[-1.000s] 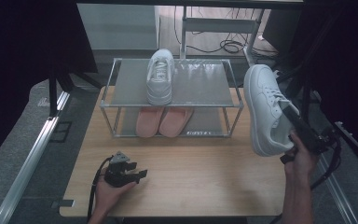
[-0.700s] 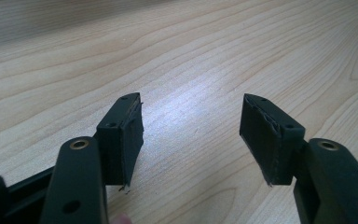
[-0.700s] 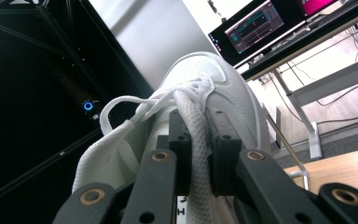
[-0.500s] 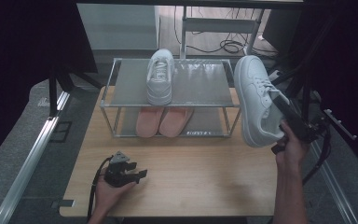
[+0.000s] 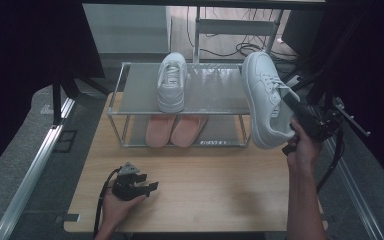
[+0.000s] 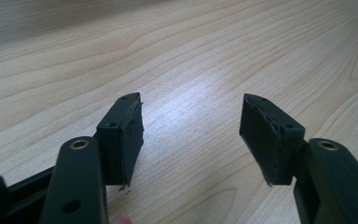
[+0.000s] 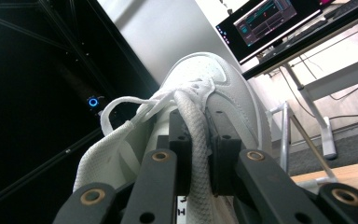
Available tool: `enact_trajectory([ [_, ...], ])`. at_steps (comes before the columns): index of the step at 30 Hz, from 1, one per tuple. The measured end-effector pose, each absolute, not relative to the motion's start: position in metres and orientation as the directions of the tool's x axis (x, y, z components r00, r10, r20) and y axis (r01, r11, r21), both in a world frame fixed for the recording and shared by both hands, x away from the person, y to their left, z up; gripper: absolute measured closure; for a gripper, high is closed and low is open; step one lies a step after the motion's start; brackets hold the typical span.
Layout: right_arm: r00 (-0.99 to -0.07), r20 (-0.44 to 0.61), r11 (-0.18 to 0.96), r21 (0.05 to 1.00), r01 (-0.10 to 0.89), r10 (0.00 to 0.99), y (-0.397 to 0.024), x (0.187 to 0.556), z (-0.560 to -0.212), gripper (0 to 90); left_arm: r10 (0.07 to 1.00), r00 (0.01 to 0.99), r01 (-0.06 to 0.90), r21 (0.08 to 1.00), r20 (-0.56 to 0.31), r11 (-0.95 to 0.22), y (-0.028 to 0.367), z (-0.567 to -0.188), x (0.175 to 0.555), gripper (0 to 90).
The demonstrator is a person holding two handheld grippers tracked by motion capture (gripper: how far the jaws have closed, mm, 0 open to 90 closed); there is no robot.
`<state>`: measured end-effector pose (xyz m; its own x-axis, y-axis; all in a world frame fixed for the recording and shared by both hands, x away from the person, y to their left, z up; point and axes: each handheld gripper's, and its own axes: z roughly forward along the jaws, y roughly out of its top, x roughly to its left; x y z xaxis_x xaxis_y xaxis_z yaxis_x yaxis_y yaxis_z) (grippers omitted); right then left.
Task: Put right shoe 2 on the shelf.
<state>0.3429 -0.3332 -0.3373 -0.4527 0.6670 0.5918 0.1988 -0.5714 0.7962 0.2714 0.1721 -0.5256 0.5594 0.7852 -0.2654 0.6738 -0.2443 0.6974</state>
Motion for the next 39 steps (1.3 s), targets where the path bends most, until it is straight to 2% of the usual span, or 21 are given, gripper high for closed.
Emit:
enact_trajectory([
  [39,-0.458,0.606,-0.559,0.790,0.250,0.651,-0.279,0.387,-0.318,81.9,0.784,0.562,0.668,0.704,-0.265,-0.241,0.176,-0.524,0.270,40.0],
])
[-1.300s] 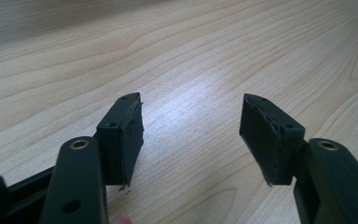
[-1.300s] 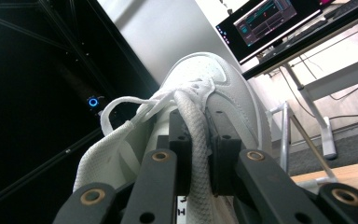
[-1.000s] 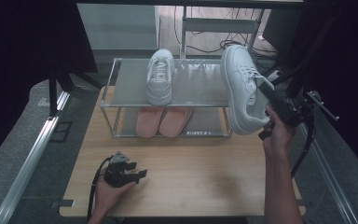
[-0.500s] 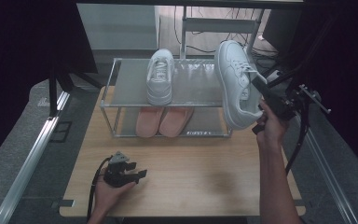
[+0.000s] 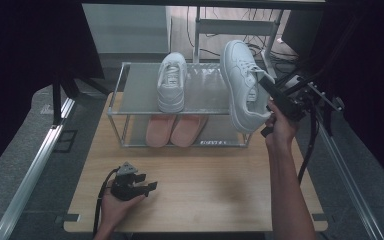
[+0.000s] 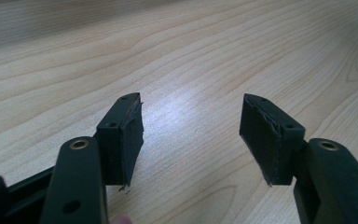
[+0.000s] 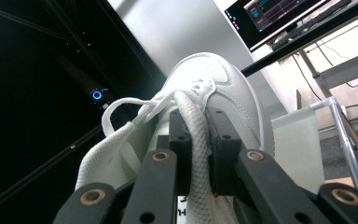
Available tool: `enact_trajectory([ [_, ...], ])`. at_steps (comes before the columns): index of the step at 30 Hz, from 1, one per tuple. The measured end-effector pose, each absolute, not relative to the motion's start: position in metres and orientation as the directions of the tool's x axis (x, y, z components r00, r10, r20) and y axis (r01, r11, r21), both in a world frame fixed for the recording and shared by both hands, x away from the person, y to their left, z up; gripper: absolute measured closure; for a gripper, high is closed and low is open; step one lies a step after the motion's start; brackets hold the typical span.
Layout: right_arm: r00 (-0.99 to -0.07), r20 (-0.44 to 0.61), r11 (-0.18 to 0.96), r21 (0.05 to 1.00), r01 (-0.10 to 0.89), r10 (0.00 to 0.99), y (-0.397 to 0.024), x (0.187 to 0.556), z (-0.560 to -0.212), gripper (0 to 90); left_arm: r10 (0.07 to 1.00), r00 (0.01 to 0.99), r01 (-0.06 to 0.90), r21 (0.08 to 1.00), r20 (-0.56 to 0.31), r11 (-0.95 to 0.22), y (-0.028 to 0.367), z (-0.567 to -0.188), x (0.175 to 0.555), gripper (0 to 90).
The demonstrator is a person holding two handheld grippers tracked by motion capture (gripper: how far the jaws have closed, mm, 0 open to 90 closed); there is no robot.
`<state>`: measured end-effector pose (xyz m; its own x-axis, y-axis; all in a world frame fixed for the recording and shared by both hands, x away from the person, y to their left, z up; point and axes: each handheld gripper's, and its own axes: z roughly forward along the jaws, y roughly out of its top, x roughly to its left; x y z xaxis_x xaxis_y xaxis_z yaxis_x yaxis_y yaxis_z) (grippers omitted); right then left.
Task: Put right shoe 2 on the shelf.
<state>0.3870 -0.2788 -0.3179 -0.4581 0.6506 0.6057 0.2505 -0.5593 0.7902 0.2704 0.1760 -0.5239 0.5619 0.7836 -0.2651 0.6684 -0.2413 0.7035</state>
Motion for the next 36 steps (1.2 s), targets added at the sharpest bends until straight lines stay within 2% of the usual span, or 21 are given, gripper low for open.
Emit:
enact_trajectory([
  [36,-0.413,0.621,-0.545,0.783,0.300,0.666,-0.225,0.431,-0.308,81.9,0.786,0.556,0.671,0.705,-0.270,-0.232,0.181,-0.523,0.270,40.0],
])
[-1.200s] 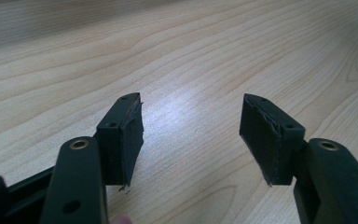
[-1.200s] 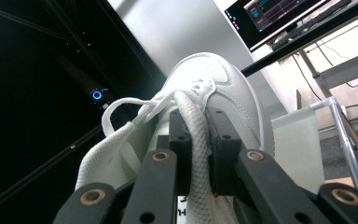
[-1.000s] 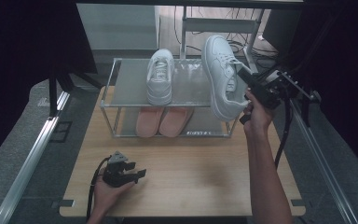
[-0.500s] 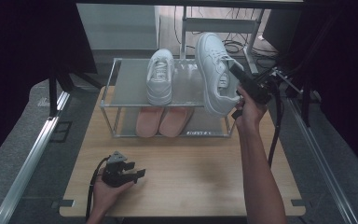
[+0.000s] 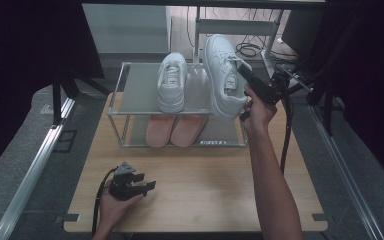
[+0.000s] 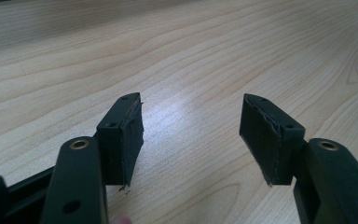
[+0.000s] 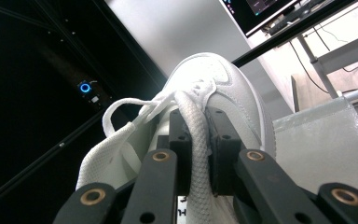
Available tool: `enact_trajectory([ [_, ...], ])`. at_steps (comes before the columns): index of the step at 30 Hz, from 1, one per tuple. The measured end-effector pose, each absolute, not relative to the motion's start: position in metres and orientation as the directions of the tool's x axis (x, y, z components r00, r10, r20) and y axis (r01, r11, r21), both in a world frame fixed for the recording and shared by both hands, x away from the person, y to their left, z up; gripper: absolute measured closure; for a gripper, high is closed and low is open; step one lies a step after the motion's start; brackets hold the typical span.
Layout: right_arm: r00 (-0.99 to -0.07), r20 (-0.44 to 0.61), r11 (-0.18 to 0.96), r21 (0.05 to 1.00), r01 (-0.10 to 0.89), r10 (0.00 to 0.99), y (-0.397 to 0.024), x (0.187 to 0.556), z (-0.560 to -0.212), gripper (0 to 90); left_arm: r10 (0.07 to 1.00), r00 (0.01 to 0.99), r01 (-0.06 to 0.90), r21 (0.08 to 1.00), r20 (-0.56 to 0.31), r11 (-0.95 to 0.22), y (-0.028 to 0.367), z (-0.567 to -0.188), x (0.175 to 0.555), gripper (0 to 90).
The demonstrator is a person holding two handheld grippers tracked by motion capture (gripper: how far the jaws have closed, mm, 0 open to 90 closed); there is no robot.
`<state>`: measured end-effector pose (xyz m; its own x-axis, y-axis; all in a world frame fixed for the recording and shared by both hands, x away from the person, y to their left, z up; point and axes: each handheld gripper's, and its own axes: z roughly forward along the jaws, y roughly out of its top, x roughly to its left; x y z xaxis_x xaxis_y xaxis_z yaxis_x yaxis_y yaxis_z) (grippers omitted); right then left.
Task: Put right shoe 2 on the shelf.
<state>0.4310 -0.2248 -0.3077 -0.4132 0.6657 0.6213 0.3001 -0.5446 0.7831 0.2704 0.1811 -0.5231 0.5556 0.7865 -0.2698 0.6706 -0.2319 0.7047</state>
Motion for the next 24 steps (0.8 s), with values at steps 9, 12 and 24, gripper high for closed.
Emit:
enact_trajectory([
  [9,-0.384,0.639,-0.547,0.769,0.330,0.667,-0.212,0.446,-0.310,82.0,0.786,0.553,0.672,0.706,-0.276,-0.225,0.183,-0.523,0.271,40.0],
  [12,-0.377,0.639,-0.545,0.769,0.334,0.670,-0.208,0.450,-0.311,81.9,0.786,0.552,0.670,0.709,-0.279,-0.219,0.184,-0.522,0.271,40.1],
  [24,-0.333,0.630,-0.519,0.772,0.366,0.702,-0.188,0.467,-0.315,81.8,0.789,0.548,0.670,0.711,-0.278,-0.215,0.186,-0.522,0.270,40.0],
])
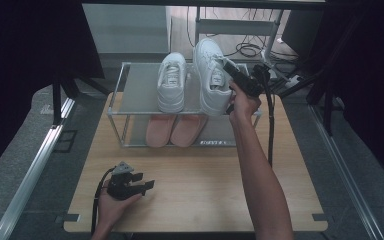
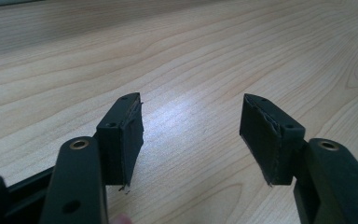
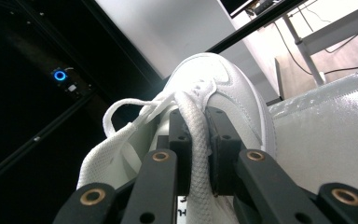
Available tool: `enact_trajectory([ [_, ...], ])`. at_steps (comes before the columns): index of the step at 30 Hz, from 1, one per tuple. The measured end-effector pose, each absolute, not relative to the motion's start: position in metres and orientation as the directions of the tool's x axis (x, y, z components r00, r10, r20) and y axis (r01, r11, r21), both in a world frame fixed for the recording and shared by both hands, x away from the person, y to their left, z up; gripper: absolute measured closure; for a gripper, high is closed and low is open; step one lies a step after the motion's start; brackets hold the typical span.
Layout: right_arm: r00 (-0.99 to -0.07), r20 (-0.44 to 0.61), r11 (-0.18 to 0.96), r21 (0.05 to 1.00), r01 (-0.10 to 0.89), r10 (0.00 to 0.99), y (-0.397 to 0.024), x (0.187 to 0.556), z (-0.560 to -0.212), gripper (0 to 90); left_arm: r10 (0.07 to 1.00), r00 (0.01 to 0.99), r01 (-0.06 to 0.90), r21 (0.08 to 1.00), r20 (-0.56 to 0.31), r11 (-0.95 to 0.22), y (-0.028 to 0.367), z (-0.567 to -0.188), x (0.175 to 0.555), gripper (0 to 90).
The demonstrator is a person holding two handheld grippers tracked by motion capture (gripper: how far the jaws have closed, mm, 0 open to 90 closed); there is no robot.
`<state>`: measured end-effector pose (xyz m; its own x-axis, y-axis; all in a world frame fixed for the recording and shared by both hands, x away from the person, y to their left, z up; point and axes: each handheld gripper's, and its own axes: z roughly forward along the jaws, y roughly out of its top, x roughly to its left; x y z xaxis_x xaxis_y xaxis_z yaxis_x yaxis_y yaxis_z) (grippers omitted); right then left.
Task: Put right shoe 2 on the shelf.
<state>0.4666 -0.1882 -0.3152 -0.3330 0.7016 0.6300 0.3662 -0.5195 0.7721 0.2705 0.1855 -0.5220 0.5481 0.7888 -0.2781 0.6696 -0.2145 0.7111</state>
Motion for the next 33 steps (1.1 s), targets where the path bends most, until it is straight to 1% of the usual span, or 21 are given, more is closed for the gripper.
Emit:
enact_trajectory([
  [12,-0.274,0.601,-0.479,0.781,0.400,0.750,-0.169,0.492,-0.320,81.6,0.789,0.548,0.671,0.710,-0.280,-0.213,0.189,-0.523,0.270,40.0],
  [26,-0.243,0.581,-0.442,0.778,0.447,0.777,-0.161,0.512,-0.331,80.2,0.792,0.543,0.672,0.710,-0.280,-0.210,0.193,-0.523,0.271,39.9],
  [29,-0.250,0.570,-0.421,0.780,0.462,0.782,-0.159,0.517,-0.332,77.8,0.792,0.541,0.673,0.710,-0.281,-0.208,0.194,-0.523,0.271,39.9],
  [31,-0.263,0.569,-0.420,0.785,0.455,0.779,-0.158,0.519,-0.333,76.4,0.793,0.541,0.673,0.709,-0.281,-0.208,0.194,-0.523,0.271,40.0],
  [32,-0.271,0.562,-0.411,0.790,0.455,0.781,-0.158,0.519,-0.332,74.7,0.793,0.541,0.674,0.709,-0.282,-0.207,0.194,-0.523,0.271,39.9],
  [33,-0.293,0.554,-0.395,0.797,0.457,0.779,-0.157,0.519,-0.332,70.4,0.793,0.541,0.674,0.709,-0.281,-0.208,0.194,-0.523,0.271,39.9],
])
